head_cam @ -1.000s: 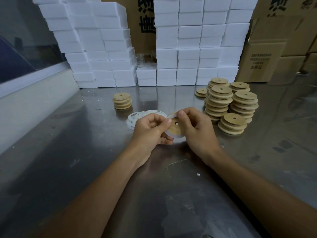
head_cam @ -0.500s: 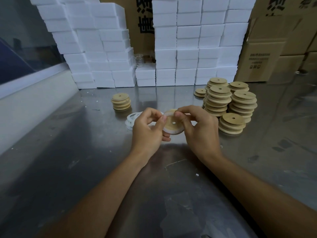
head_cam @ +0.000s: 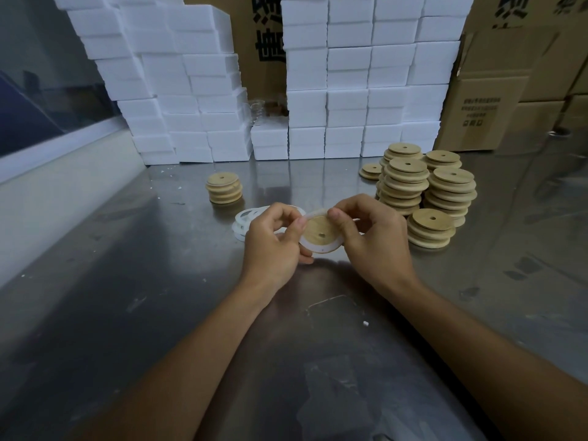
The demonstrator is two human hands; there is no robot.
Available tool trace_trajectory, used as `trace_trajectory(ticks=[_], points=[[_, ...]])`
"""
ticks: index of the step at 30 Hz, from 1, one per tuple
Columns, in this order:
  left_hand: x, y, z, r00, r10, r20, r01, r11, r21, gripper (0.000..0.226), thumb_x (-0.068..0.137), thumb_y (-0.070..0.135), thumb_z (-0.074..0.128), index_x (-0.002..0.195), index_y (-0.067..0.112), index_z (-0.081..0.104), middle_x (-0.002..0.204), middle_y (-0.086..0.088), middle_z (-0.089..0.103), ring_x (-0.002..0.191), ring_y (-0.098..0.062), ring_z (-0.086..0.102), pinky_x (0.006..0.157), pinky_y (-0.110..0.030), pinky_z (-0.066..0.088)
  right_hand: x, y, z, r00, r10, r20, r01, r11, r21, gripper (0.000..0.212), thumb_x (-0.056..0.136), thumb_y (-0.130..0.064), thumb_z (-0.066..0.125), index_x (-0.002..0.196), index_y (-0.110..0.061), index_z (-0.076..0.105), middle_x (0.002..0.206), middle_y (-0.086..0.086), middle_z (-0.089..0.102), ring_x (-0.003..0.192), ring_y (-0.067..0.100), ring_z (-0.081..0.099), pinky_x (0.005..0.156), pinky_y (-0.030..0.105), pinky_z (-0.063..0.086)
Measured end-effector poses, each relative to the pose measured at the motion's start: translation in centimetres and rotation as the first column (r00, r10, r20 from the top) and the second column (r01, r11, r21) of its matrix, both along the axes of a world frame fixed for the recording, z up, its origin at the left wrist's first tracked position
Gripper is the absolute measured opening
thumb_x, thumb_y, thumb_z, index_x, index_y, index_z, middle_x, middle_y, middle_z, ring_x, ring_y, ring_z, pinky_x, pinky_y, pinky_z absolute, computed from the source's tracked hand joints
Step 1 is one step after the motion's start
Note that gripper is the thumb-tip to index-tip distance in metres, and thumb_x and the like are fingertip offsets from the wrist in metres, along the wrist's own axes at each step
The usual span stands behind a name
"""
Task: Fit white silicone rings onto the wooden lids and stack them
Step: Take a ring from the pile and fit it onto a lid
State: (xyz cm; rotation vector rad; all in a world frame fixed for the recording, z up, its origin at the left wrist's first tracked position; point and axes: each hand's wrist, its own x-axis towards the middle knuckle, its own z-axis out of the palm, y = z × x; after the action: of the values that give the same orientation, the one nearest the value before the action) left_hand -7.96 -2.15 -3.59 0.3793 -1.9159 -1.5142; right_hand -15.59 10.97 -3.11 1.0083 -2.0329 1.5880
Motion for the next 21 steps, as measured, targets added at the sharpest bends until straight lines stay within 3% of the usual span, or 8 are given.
trace_trajectory(ticks=[7,16,21], points=[[-0.09,-0.12,0.05,0.998,0.024,0.054,-0.024,1.000,0.001,0.017,0.095,0.007,0.061,0.079,0.013,0.059,0.091,-0.002,0.064,0.057,-0.024,0.071,0.053,-0.036,0.060,-0.27,0.32,0.29,0.988,0.009,0.156,-0.026,0.994,0.106,0.009,0.091,-0.017,0.069,0.081,-0.018,0.068,0.077,-0.011,0.069,0.076,0.008,0.068,0.072,0.040,0.059],[0.30,-0.72,0.57,0.991,0.074,0.108,-0.077,0.997,0.026,0.015,0.093,0.003,0.061,0.081,-0.005,0.057,0.077,0.001,0.064,0.054,-0.024,0.070,0.055,-0.039,0.062,-0.59,0.27,0.34,0.924,0.076,0.375,-0.109,0.992,0.068,0.007,0.089,-0.012,0.072,0.083,-0.008,0.072,0.079,0.008,0.075,0.075,0.022,0.073,0.075,0.047,0.061],[0.20,-0.63,0.55,0.990,0.074,0.118,-0.080,0.996,0.042,0.014,0.091,0.000,0.062,0.078,-0.006,0.058,0.075,-0.007,0.064,0.053,-0.015,0.068,0.055,-0.033,0.061,-0.68,0.15,0.05,0.908,0.084,0.410,-0.109,0.993,0.038,0.007,0.089,-0.004,0.068,0.084,-0.007,0.071,0.082,0.011,0.074,0.079,0.025,0.073,0.078,0.047,0.061]])
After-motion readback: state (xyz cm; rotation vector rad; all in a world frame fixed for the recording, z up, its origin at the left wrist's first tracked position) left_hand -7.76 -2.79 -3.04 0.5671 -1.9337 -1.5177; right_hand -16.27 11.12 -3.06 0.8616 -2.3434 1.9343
